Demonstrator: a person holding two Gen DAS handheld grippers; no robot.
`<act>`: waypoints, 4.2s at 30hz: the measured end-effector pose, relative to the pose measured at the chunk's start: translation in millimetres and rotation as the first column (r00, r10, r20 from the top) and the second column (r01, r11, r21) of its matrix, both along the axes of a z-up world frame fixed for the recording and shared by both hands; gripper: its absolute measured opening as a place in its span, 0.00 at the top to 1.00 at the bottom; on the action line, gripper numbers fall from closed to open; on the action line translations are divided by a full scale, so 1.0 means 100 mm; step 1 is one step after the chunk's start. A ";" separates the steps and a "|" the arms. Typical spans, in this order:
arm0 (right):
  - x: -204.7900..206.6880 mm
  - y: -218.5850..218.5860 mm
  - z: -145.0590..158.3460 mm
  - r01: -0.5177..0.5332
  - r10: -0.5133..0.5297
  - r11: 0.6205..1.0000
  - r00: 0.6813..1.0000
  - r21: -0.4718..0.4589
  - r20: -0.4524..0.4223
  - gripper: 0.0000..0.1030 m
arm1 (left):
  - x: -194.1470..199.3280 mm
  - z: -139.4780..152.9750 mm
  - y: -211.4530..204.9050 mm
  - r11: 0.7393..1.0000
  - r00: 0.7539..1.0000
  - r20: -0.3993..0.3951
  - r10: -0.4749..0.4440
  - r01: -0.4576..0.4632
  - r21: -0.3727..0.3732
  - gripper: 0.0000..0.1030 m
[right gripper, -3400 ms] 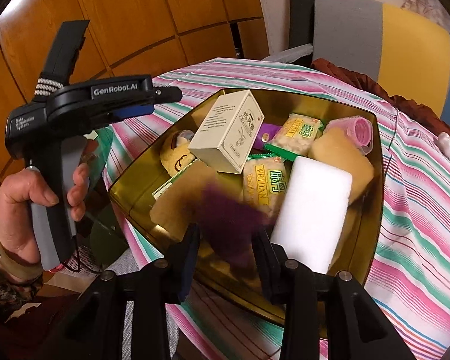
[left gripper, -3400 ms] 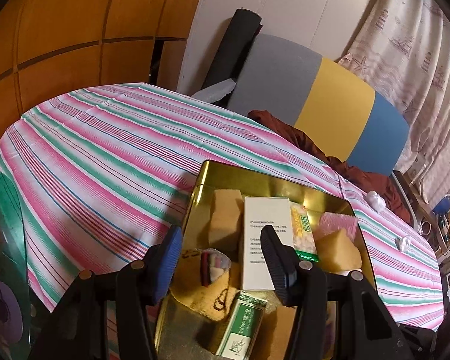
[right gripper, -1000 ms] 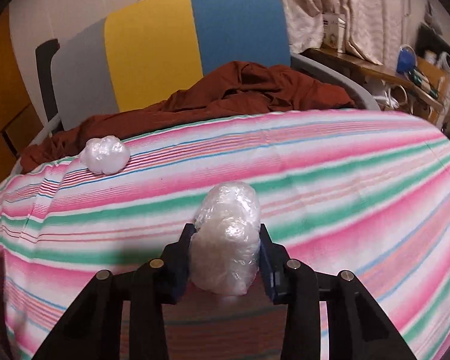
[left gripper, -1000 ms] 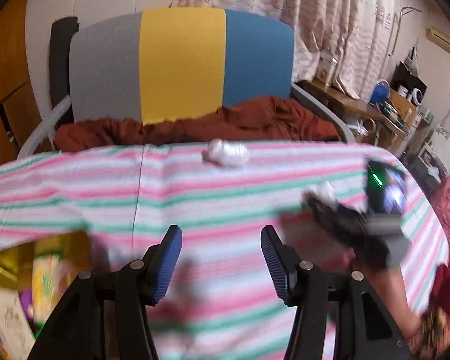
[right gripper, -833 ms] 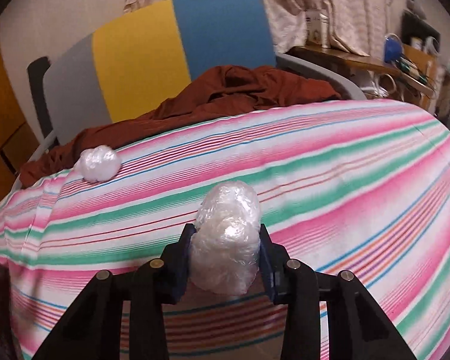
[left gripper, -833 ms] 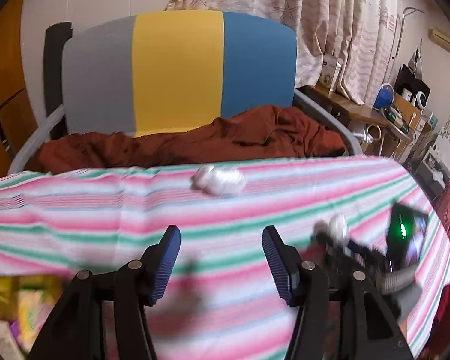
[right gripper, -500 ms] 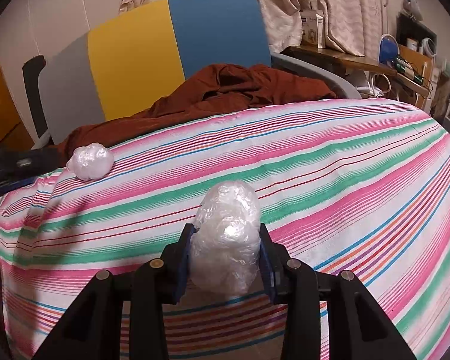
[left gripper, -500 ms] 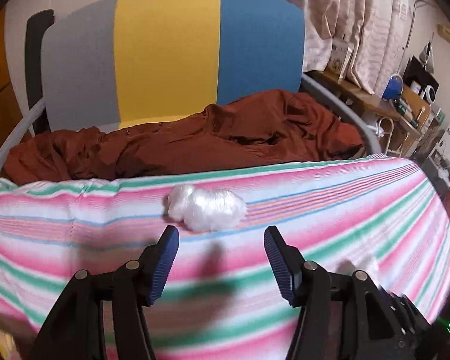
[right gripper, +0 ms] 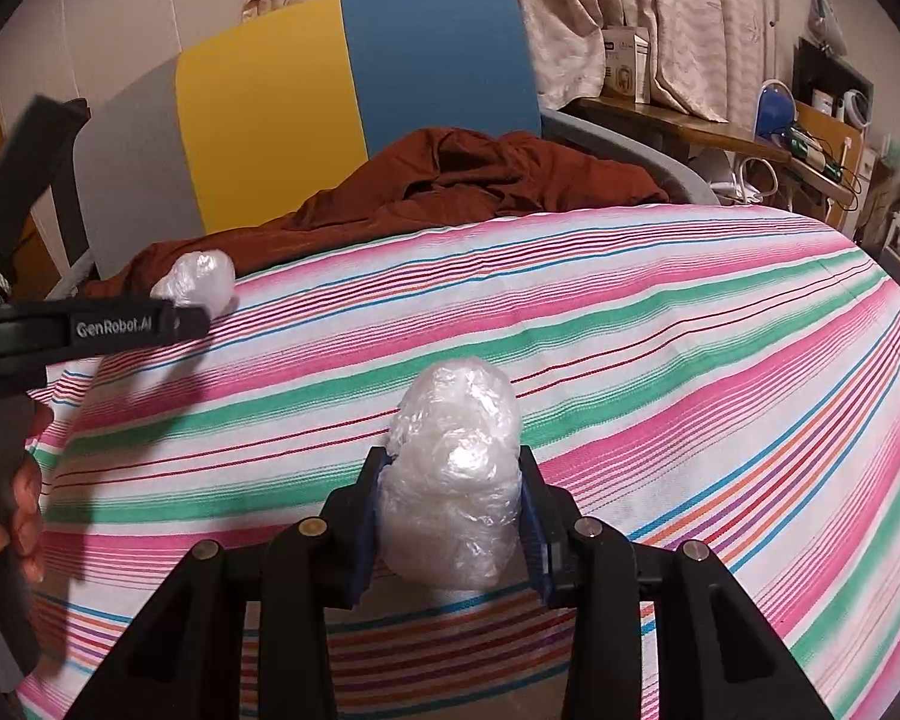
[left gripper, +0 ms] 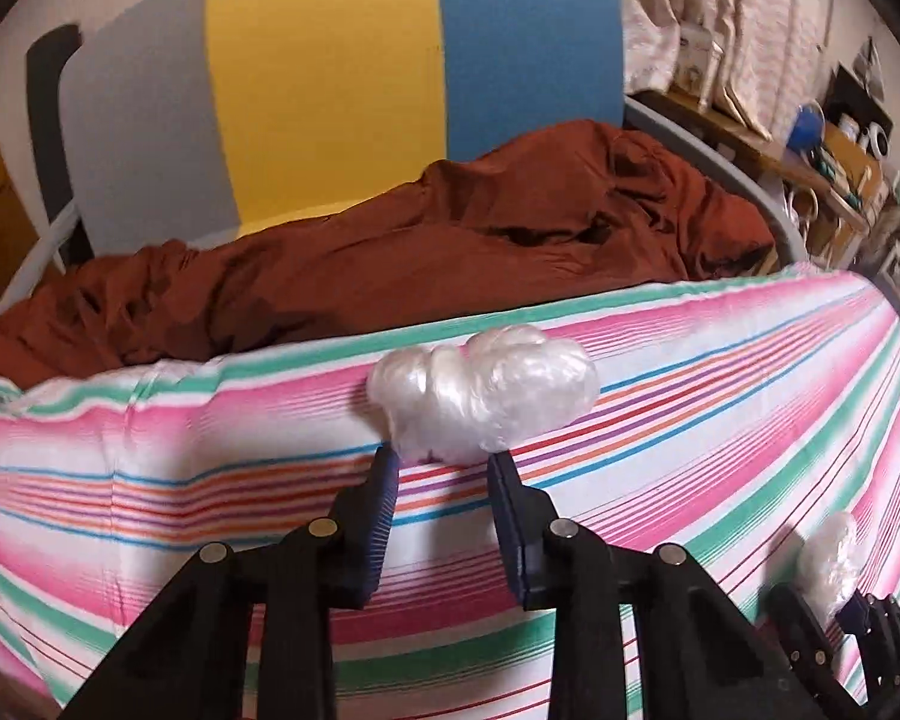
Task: Organize objects
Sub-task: 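Grasp the second plastic-wrapped white ball with the left tool, then carry the wrapped ball over the tray with the left tool while the right tool carries its ball, then release the wrapped ball in the tray with the left tool while the right tool releases its ball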
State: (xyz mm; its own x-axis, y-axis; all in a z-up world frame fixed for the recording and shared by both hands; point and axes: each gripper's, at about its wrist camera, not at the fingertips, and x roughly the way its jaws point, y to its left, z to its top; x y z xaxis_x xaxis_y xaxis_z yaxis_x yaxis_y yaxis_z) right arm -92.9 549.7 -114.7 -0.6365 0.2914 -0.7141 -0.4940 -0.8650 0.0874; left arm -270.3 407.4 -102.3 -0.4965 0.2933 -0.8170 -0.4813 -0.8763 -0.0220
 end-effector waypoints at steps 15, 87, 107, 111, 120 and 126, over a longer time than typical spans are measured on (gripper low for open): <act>-0.02 -0.01 0.00 0.000 0.000 1.000 1.000 0.004 0.000 0.61 | -0.18 0.37 0.18 0.998 0.996 -0.088 -0.029 0.034 0.052 0.16; 0.93 -1.62 0.64 -0.232 0.247 0.963 0.963 0.134 -0.107 0.61 | 1.68 0.52 -3.39 0.969 0.971 -0.065 0.229 -0.221 0.107 0.42; 1.40 -2.69 1.13 -0.464 0.481 0.877 0.849 0.126 -0.219 0.61 | 1.85 0.49 -3.39 0.968 0.968 -0.066 0.242 -0.236 0.088 0.36; 1.45 -2.85 1.10 -0.499 0.512 0.859 0.832 0.116 -0.213 0.61 | 1.91 0.50 -3.41 0.968 0.968 -0.063 0.241 -0.235 0.089 0.36; 1.53 -3.11 0.99 -0.572 0.579 0.815 0.796 0.094 -0.175 0.61 | 2.07 0.50 -3.48 0.970 0.980 -0.015 0.197 -0.193 0.147 0.29; 1.56 -3.21 0.95 -0.593 0.599 0.800 0.784 0.089 -0.161 0.61 | 2.15 0.60 -3.61 0.957 0.975 -0.028 0.219 -0.209 0.202 0.29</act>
State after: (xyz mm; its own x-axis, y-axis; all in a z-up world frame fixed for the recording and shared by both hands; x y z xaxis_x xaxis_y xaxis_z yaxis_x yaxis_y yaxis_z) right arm 63.4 228.4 -20.0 -0.8024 -0.1662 -0.5731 0.1411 -0.9860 0.0883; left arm -55.3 46.8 -42.2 -0.6035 0.3281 -0.7267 -0.2877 -0.9396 -0.1853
